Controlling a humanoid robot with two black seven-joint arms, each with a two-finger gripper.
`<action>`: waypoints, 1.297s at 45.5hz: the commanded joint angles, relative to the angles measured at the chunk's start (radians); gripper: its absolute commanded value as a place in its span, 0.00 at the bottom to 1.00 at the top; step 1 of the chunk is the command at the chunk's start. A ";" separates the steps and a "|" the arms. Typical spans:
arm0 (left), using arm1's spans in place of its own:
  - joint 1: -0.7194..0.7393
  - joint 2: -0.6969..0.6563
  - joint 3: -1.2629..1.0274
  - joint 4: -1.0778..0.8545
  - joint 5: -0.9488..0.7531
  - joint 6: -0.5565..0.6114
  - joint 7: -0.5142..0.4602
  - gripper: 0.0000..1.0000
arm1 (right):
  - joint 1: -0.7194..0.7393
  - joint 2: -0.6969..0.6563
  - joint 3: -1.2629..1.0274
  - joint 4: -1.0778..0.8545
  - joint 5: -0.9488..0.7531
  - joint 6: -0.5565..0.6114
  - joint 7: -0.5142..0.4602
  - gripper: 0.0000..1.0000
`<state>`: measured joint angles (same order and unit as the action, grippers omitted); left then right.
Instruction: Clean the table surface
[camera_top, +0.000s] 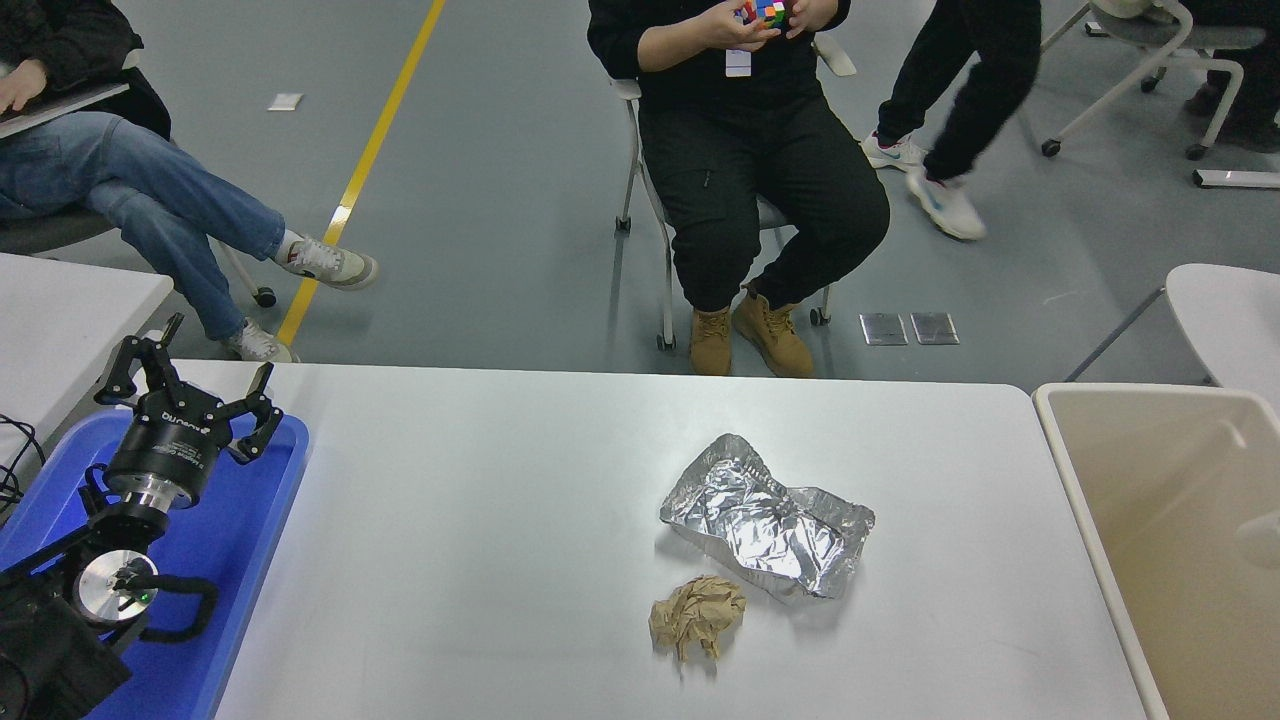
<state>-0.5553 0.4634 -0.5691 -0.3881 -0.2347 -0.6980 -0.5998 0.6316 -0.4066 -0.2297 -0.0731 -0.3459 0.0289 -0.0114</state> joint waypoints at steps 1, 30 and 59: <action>0.000 0.000 0.000 0.000 0.000 0.000 0.000 1.00 | -0.024 0.032 0.001 -0.001 0.001 -0.020 -0.001 0.00; 0.000 0.000 0.000 0.000 0.000 0.000 0.000 1.00 | -0.026 0.048 0.003 0.001 0.002 -0.020 0.001 0.00; 0.000 0.000 0.000 0.000 0.000 0.000 0.000 1.00 | -0.026 0.048 0.001 0.001 0.002 -0.027 0.001 0.00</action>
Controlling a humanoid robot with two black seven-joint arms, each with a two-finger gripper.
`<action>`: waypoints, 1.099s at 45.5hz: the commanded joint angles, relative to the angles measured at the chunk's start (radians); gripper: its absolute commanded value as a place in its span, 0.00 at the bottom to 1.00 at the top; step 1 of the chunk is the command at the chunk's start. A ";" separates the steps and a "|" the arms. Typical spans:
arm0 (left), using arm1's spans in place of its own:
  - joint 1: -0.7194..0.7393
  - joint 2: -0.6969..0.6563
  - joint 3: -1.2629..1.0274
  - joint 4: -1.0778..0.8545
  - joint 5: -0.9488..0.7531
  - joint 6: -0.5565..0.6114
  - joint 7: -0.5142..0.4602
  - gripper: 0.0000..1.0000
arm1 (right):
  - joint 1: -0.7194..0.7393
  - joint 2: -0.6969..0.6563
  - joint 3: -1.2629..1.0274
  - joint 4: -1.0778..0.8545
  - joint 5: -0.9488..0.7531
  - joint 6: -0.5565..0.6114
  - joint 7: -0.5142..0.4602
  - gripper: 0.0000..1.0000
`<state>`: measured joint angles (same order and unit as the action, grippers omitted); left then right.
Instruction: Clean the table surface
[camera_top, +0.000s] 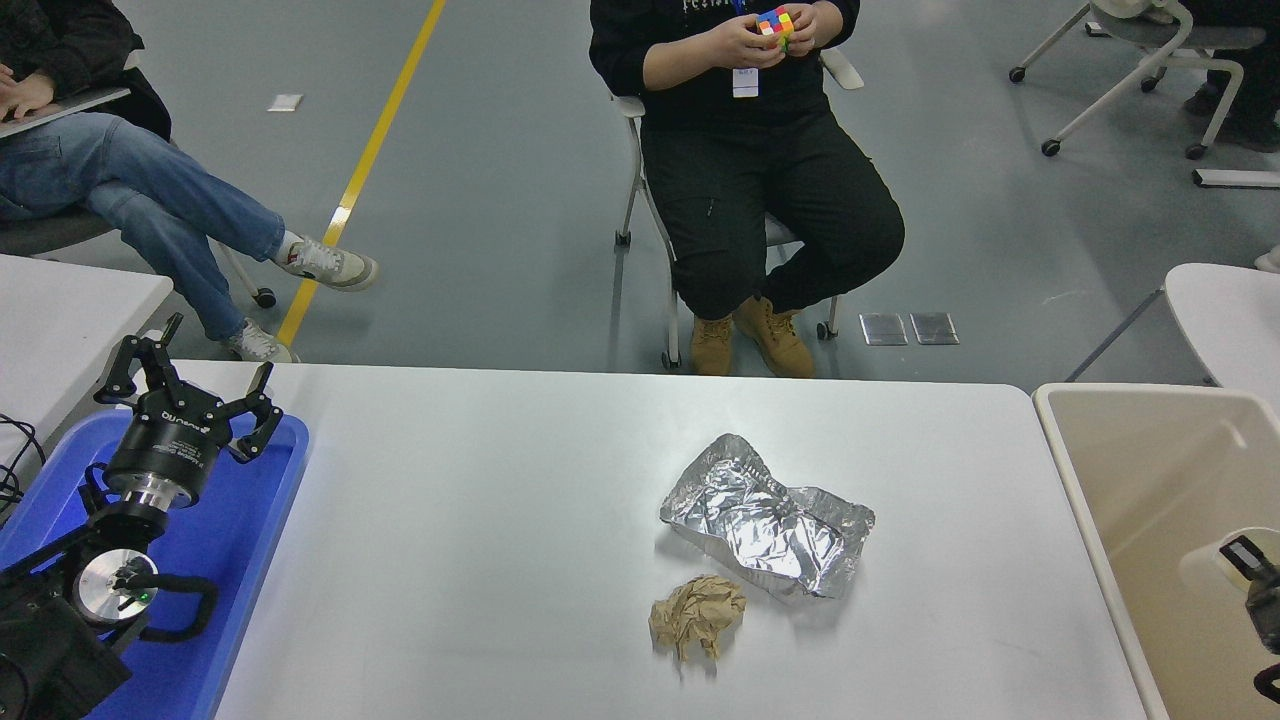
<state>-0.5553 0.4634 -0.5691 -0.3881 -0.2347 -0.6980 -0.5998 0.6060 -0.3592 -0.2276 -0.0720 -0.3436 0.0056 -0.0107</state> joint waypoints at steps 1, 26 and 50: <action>0.000 0.000 0.000 0.000 0.000 0.000 0.000 1.00 | 0.000 0.000 -0.001 0.000 0.000 -0.003 0.000 0.00; 0.000 0.000 0.000 0.000 0.000 0.000 0.000 1.00 | 0.005 0.005 0.004 0.003 0.001 -0.090 0.003 0.82; 0.000 0.000 0.000 0.000 0.000 0.000 0.000 1.00 | 0.080 -0.012 0.201 0.008 0.001 -0.081 0.003 0.98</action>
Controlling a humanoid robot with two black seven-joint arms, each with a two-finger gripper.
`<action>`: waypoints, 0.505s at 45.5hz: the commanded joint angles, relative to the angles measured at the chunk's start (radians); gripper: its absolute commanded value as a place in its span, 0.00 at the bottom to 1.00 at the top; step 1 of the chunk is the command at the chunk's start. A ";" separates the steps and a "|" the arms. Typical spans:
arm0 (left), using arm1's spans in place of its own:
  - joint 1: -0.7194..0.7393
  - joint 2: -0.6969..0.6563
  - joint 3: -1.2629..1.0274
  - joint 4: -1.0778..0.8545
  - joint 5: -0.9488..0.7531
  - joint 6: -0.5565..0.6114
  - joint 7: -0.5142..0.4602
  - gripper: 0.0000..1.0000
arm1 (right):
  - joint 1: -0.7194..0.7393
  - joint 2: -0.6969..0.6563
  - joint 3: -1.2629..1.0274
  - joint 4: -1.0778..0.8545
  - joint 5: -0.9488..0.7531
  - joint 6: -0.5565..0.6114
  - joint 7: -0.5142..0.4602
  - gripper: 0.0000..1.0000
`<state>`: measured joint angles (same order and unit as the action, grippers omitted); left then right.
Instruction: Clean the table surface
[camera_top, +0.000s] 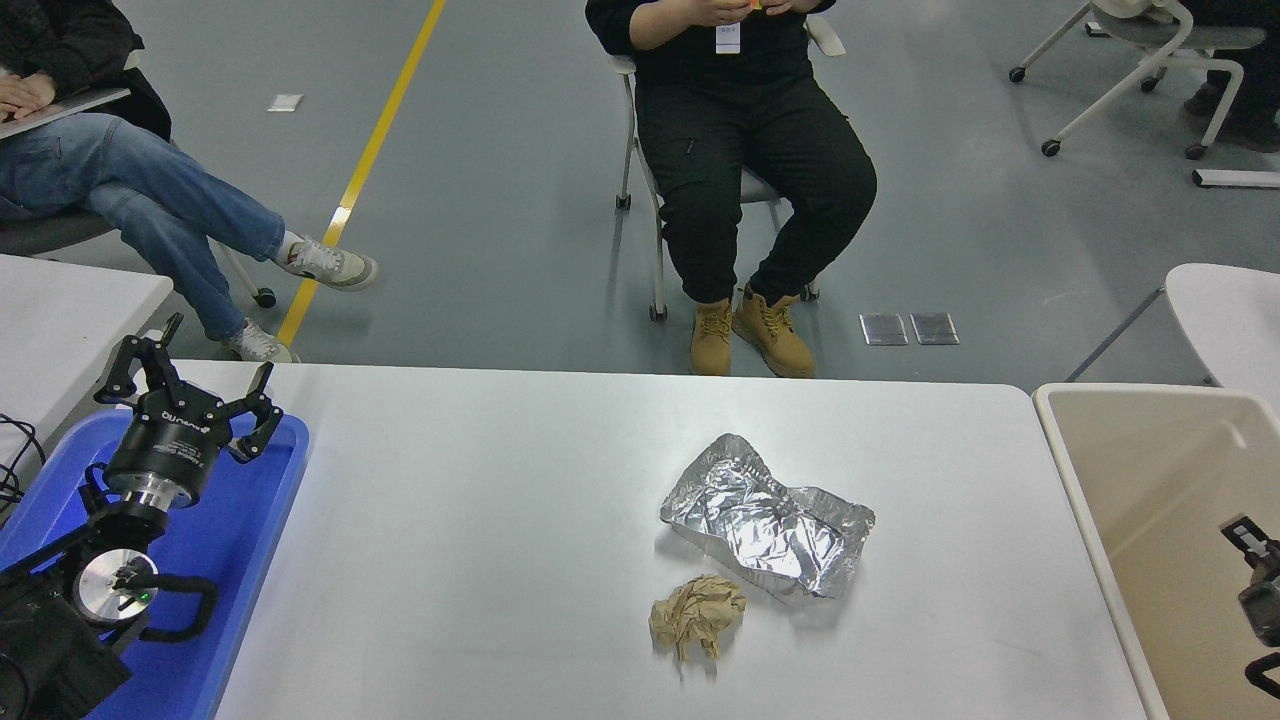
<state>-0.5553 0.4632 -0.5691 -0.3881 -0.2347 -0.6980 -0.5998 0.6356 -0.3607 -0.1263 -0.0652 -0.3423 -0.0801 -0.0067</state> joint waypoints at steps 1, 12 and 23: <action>0.000 0.000 0.000 0.000 0.000 0.000 0.000 1.00 | 0.056 -0.015 0.109 0.001 0.000 0.005 -0.001 0.98; 0.000 0.002 0.000 0.000 0.000 0.000 0.000 1.00 | 0.124 -0.052 0.247 -0.001 0.000 0.003 -0.001 0.98; 0.000 0.000 0.000 0.000 0.000 0.000 0.000 1.00 | 0.194 -0.121 0.346 0.001 0.040 0.008 0.008 0.98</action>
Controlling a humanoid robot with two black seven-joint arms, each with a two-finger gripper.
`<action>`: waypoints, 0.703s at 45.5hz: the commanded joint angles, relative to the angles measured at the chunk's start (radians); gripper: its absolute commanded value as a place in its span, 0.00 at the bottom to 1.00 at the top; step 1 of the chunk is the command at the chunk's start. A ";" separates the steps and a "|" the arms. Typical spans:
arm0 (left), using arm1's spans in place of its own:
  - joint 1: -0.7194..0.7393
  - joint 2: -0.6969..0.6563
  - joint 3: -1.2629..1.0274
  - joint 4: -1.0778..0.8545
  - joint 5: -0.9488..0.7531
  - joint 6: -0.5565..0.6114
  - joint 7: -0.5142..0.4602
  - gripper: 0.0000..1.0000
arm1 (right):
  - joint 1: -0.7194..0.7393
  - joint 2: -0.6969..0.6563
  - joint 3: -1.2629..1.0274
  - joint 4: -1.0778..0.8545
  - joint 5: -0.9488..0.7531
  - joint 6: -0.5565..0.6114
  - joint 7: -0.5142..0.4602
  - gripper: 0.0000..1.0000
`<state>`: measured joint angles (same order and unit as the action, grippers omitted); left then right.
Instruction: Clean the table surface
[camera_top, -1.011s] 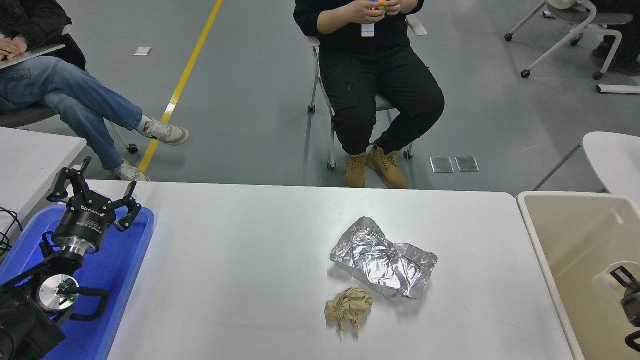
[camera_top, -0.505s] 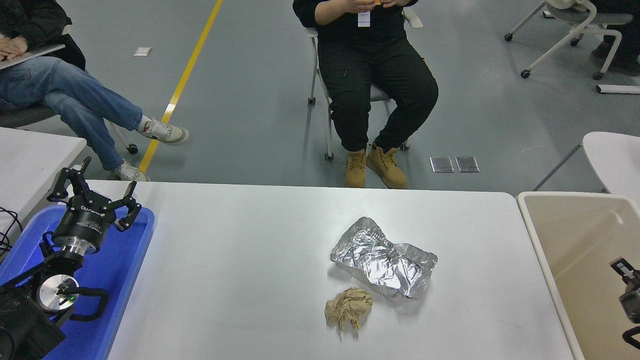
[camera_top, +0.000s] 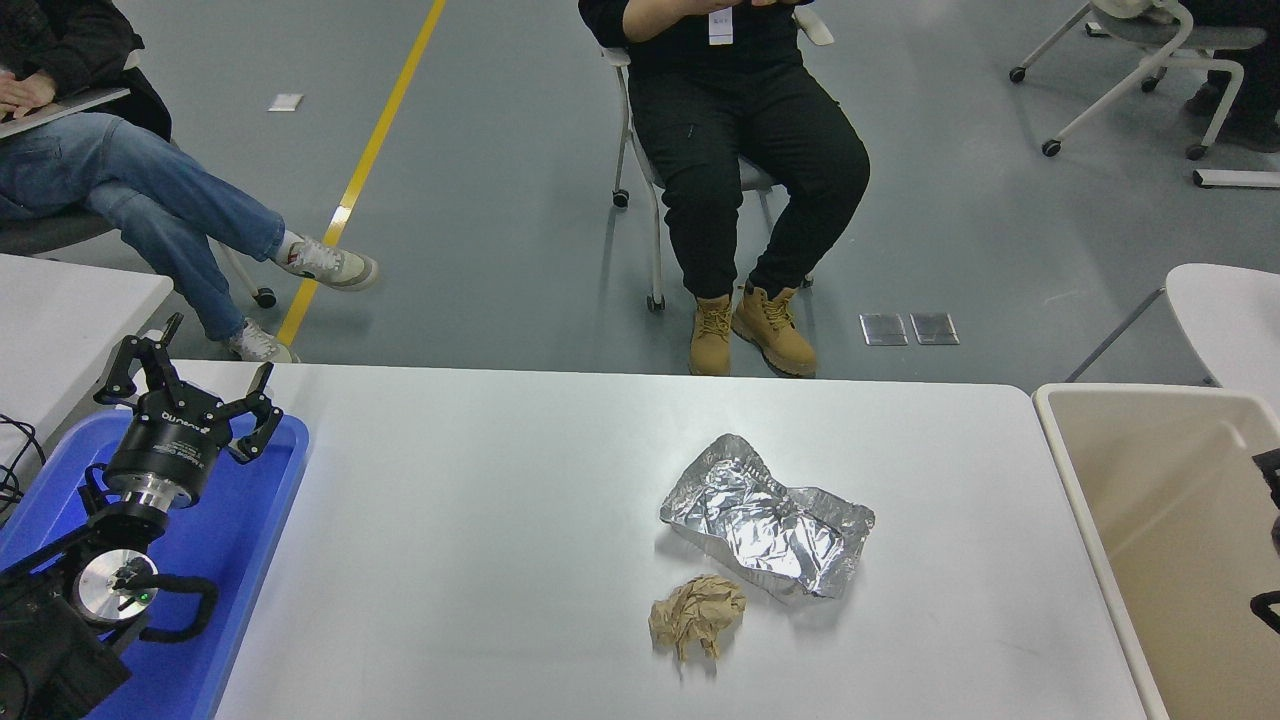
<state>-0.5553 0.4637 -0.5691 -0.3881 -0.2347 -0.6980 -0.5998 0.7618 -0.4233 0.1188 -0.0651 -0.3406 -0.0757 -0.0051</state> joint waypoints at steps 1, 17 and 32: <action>0.000 0.000 0.000 0.000 0.000 0.000 0.000 1.00 | 0.077 -0.067 0.102 0.001 0.061 0.004 0.007 0.98; 0.000 0.000 0.000 0.000 0.000 0.000 0.000 1.00 | 0.235 -0.192 0.128 0.034 0.357 0.065 0.007 0.98; 0.000 0.000 0.000 0.000 0.000 0.000 0.000 1.00 | 0.248 -0.350 0.441 0.267 0.357 0.093 0.007 0.99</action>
<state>-0.5552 0.4633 -0.5691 -0.3881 -0.2347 -0.6979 -0.5998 0.9868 -0.6581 0.3649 0.0423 -0.0105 -0.0067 0.0012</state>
